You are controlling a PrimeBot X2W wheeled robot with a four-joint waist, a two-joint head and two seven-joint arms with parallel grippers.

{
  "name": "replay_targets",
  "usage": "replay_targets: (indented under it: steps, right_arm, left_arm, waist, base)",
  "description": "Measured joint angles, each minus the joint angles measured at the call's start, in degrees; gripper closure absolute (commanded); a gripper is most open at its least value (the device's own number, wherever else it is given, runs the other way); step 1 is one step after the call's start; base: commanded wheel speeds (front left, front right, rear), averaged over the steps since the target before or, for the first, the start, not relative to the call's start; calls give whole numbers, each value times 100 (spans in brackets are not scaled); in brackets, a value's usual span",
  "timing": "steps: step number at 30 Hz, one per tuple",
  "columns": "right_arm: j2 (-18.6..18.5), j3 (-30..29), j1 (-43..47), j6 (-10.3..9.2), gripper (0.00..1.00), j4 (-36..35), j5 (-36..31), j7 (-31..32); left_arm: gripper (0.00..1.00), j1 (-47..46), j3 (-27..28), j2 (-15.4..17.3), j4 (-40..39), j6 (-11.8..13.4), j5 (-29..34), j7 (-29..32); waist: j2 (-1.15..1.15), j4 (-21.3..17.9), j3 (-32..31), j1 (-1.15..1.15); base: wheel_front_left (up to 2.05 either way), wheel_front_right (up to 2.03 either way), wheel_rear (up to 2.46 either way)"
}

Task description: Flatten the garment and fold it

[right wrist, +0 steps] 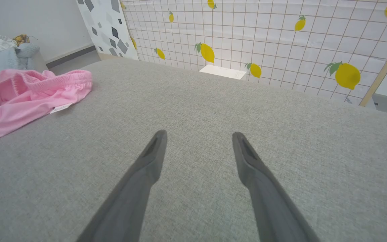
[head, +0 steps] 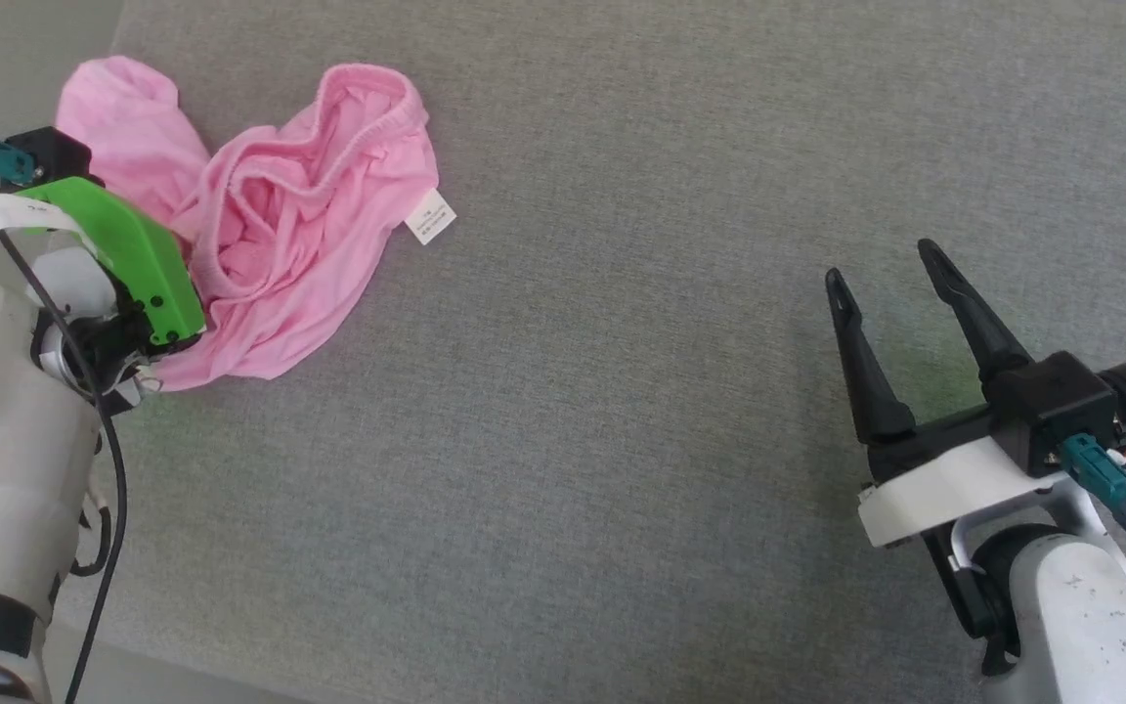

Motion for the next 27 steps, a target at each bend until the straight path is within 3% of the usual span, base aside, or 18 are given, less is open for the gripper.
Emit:
replay_targets:
  steps: [6, 8, 12, 19, 27]
  right_arm:
    - [30, 8, -5, 0, 0, 168, 82, -107]
    - [48, -24, -4, 0, 0, 241, 102, -169]
    - [138, -304, 64, 0, 0, 360, 200, -301]
    - [162, -673, 372, 0, 0, 493, 482, -499]
    - [174, -688, 545, 0, 0, 613, 743, -645]
  left_arm:
    - [100, -74, -283, 23, 268, -7, 157, -528]
    - [100, -102, -367, 18, 416, 32, 346, -964]
    - [100, -340, -382, 103, 599, 385, 704, -1980]
    - [100, -905, -483, 222, 498, 450, 1251, -3564]
    - [100, -1305, -726, 186, 359, 420, 1646, -4256]
  waist:
    - [0, 14, -212, 0]
    - [0, 24, -337, 0]
    - [0, 37, -636, 0]
    - [0, 9, -1247, -1]
    - [0, -224, -1878, -1]
  base:
    - [0, 0, 0]
    - [0, 0, 0]
    - [0, 0, 0]
    - [0, 0, 0]
    - [0, 0, 0]
